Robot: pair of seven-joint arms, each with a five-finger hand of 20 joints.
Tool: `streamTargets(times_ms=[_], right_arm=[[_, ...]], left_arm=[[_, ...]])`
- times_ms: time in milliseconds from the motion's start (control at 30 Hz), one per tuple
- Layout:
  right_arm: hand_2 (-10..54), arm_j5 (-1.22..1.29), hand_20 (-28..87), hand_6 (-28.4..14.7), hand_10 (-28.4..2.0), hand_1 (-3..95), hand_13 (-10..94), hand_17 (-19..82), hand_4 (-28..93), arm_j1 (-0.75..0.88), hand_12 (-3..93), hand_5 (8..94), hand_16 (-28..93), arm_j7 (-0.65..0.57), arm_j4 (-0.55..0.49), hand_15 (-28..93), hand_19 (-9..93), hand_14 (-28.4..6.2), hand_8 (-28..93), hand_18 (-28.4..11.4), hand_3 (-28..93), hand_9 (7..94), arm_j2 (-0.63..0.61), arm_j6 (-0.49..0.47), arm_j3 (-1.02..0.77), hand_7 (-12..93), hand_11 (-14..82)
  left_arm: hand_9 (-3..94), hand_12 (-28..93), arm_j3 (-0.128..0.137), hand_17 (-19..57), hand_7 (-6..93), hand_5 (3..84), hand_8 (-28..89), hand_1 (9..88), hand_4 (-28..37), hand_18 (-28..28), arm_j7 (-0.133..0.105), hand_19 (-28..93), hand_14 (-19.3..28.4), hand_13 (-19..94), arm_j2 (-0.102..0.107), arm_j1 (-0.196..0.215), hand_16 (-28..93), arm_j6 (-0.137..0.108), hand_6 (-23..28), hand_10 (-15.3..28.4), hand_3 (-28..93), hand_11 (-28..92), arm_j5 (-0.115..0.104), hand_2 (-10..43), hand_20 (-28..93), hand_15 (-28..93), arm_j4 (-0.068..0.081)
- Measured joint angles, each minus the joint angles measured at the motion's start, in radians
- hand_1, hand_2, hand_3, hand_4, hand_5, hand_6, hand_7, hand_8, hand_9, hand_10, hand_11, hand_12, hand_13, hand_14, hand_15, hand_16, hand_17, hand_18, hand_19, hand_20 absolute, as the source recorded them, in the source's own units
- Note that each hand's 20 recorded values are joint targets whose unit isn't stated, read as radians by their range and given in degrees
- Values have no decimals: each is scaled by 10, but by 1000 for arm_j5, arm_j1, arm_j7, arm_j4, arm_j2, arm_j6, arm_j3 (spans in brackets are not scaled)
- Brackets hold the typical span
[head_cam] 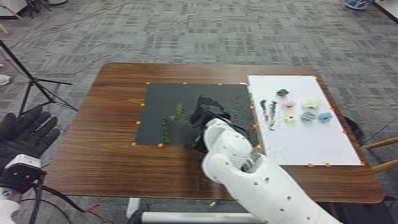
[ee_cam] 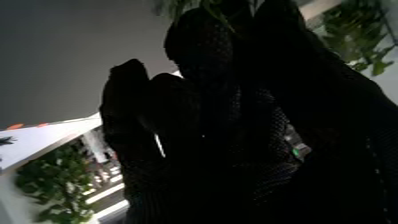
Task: Arrange flowers
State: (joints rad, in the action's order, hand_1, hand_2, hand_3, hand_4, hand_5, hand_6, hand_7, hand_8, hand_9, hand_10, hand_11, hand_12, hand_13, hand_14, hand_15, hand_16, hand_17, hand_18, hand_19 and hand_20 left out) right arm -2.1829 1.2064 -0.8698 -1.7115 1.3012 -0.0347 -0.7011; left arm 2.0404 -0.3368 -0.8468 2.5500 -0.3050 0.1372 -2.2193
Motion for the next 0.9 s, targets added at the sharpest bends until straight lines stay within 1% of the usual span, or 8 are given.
streamTargets(times_ms=[33, 100, 433, 533, 633, 700, 833, 900], right_arm=[[-95, -15, 425, -42, -127, 469, 699, 331, -276, -1, 426, 743, 400, -1, 5, 764, 830, -150, -27, -284, 725, 825, -1, 4, 13, 184, 392], [-95, -32, 425, -52, -135, 440, 698, 331, -280, 1, 396, 718, 400, -1, 9, 764, 831, -151, -83, -284, 743, 818, -1, 5, 25, 174, 413], [-95, -39, 429, -79, -143, 399, 699, 338, -282, 27, 346, 662, 397, -3, -10, 766, 831, -151, -89, -284, 739, 809, -1, 11, 3, 123, 445], [-95, -38, 430, -86, -156, 382, 671, 312, -280, 36, 350, 624, 403, -2, -25, 765, 817, -160, -85, -284, 734, 775, -3, 16, -13, 117, 455], [-92, -33, 433, -76, -204, 315, 571, 250, -224, 51, 274, 629, 369, 6, -54, 758, 779, -188, -87, -284, 732, 675, -11, 16, -39, 156, 350], [-40, -26, 435, -61, -231, 287, 517, 222, -203, 66, 208, 667, 342, 36, -88, 774, 762, -202, -91, -284, 735, 595, -27, 15, -60, 199, 232], [18, 15, 430, -45, -238, 275, 472, 177, -194, 113, 171, 708, 292, 209, -178, 788, 720, -214, -100, -284, 743, 522, -93, -6, -118, 221, 150], [28, 64, 435, -36, -239, 279, 463, 168, -193, 138, 162, 706, 261, 297, -214, 799, 707, -219, -108, -284, 755, 506, -125, -68, -160, 194, 133]], left_arm=[[326, 132, 0, -21, 94, 398, -70, 260, -263, 105, 0, 152, 127, 223, -1, 0, 0, 0, 77, 130, 716, 141, 0, 126, 123, 210, 0], [326, 133, 3, -21, 95, 398, -70, 261, -263, 105, 1, 152, 127, 223, -3, 0, 0, 0, 76, 130, 717, 142, 1, 122, 123, 211, 0], [323, 134, 10, -21, 96, 395, -70, 269, -264, 105, 2, 152, 128, 222, -15, 4, -1, 1, 78, 131, 711, 143, 3, 112, 124, 214, -1], [322, 135, 10, -22, 97, 394, -70, 269, -264, 106, 2, 152, 128, 222, -17, 8, -1, 1, 78, 132, 711, 143, 3, 112, 124, 214, -2], [322, 135, 11, -21, 97, 394, -70, 267, -265, 106, 1, 152, 128, 222, -22, 12, -1, 1, 78, 132, 710, 143, 3, 114, 124, 214, -3], [322, 136, 11, -22, 97, 394, -71, 265, -267, 106, 0, 152, 128, 222, -26, 14, -2, 1, 79, 133, 709, 143, 3, 118, 124, 214, -3], [322, 136, 21, -22, 97, 394, -70, 262, -268, 106, -5, 153, 129, 222, -33, 30, -1, 0, 79, 134, 709, 143, 1, 121, 124, 215, -10], [323, 136, 24, -22, 96, 394, -70, 262, -270, 106, -6, 154, 129, 222, -35, 36, -2, 0, 79, 135, 710, 144, 1, 122, 124, 215, -12]])
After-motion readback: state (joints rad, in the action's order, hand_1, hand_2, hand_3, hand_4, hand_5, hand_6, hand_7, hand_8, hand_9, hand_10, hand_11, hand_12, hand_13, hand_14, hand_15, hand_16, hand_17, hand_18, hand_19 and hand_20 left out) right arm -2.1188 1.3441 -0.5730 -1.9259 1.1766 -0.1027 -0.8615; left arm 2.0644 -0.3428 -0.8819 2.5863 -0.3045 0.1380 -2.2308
